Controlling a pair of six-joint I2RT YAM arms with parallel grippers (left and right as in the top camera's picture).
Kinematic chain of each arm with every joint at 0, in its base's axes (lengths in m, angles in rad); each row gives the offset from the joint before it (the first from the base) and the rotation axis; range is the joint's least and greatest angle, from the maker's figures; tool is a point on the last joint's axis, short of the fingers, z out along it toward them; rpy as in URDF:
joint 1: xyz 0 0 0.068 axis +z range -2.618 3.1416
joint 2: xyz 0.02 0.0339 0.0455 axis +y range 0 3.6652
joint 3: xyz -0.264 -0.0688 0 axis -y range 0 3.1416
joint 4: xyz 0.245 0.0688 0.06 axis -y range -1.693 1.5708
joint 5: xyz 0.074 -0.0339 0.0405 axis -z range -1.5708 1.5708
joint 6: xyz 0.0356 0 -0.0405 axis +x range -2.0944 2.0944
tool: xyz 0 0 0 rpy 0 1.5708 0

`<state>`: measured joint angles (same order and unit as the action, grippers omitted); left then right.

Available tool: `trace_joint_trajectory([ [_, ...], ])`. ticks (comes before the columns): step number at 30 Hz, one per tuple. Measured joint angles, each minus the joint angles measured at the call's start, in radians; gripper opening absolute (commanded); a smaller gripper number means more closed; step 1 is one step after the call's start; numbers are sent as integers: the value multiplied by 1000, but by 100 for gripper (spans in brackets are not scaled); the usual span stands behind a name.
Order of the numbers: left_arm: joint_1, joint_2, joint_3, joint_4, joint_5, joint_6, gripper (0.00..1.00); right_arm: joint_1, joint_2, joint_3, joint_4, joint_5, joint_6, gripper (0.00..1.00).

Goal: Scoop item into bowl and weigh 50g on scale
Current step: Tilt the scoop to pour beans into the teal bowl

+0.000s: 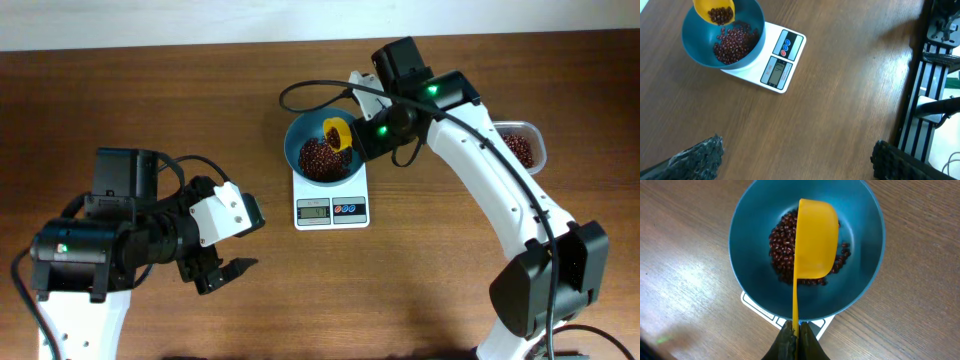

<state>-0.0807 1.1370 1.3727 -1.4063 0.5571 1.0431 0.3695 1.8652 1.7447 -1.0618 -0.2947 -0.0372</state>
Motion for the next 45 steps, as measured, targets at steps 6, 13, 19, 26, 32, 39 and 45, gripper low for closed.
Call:
trace_joint_trajectory([
  [6, 0, 0, 0, 0, 0, 0, 99, 2, 0, 13, 0, 37, 29, 4],
  [13, 0, 0, 0, 0, 0, 0, 99, 18, -1, 28, 0, 35, 42, 4],
  [19, 0, 0, 0, 0, 0, 0, 99, 16, -1, 28, 0, -46, 64, 4],
  [26, 0, 0, 0, 0, 0, 0, 99, 14, -1, 29, 0, -71, 89, 4],
  [32, 0, 0, 0, 0, 0, 0, 99, 12, -1, 37, 0, -83, 91, 4],
  [39, 0, 0, 0, 0, 0, 0, 99, 12, -1, 38, -2, -43, 92, 4],
  [45, 0, 0, 0, 0, 0, 0, 99, 9, -1, 38, -3, -47, 94, 4],
])
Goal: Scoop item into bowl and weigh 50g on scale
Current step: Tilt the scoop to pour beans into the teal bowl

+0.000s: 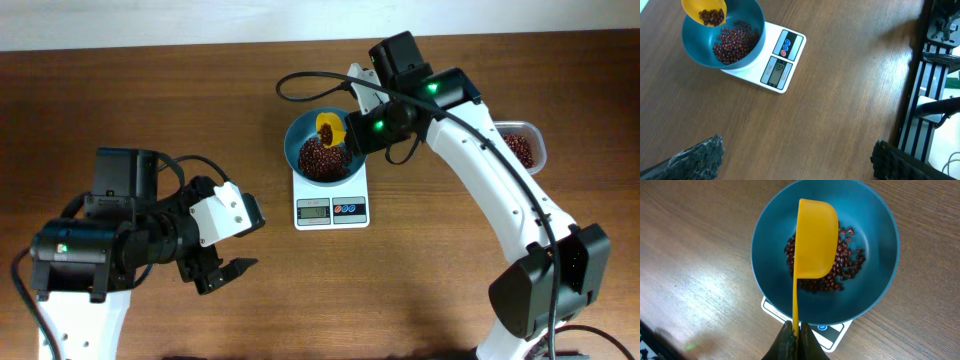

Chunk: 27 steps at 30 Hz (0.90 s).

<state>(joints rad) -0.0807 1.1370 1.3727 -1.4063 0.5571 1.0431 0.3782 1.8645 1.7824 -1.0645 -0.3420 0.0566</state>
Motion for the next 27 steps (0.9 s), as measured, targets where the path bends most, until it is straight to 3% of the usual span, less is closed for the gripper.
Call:
trace_joint_trajectory([
  [27, 0, 0, 0, 0, 0, 0, 99, -29, 0, 0, -5, -14, 0, 4],
])
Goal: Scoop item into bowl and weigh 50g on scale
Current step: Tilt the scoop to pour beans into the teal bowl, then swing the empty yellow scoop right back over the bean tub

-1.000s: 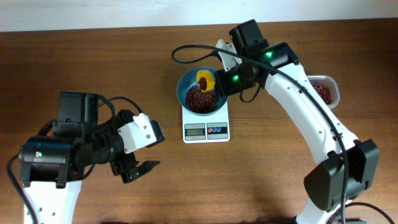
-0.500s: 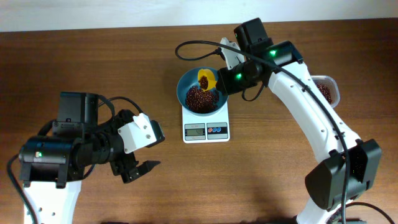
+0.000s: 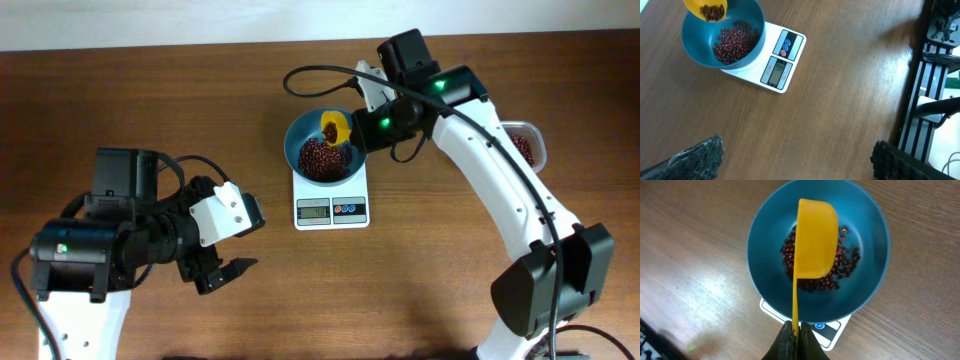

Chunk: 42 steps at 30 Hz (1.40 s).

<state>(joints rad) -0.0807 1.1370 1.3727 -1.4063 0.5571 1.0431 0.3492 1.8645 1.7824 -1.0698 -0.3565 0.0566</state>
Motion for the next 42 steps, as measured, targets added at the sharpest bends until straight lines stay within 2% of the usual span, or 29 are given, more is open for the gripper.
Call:
trace_joint_trajectory([
  [24, 0, 0, 0, 0, 0, 0, 99, -33, 0, 8, -33, -16, -8, 4],
  [32, 0, 0, 0, 0, 0, 0, 99, -46, -1, 13, -34, -114, -9, 4],
  [42, 0, 0, 0, 0, 0, 0, 99, -129, -1, 13, -32, -279, -11, 4],
])
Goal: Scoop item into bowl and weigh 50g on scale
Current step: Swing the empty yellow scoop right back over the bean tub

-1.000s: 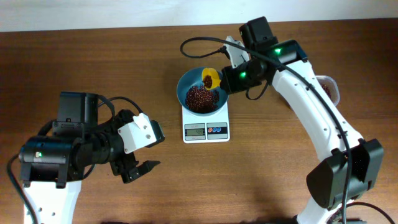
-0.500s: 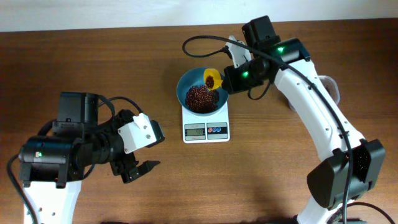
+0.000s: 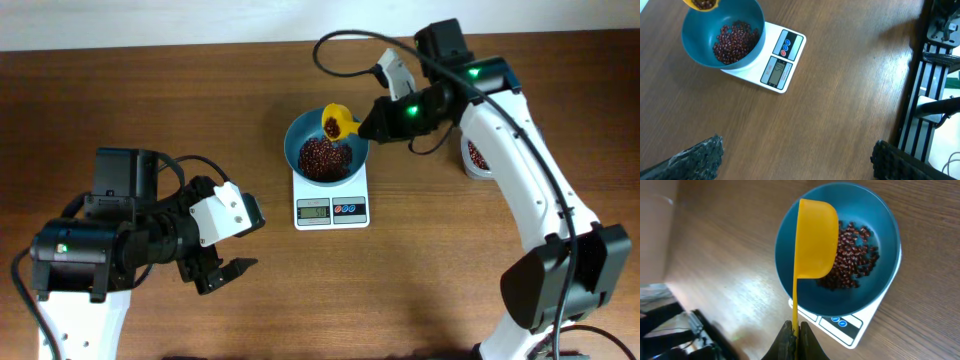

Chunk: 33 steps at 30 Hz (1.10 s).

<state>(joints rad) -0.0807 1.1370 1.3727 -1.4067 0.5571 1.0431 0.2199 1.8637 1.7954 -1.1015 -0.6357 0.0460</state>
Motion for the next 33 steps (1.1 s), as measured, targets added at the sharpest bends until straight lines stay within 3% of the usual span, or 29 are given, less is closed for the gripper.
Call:
trace_joint_trajectory([
  [12, 0, 0, 0, 0, 0, 0, 99, -135, 0, 0, 13, -267, -84, 4],
  [19, 0, 0, 0, 0, 0, 0, 99, -319, 0, 0, 7, -392, -145, 4],
  [26, 0, 0, 0, 0, 0, 0, 99, -494, 0, 6, -174, -402, -312, 4],
  [33, 0, 0, 0, 0, 0, 0, 99, -702, 0, 10, -403, -273, -513, 4],
])
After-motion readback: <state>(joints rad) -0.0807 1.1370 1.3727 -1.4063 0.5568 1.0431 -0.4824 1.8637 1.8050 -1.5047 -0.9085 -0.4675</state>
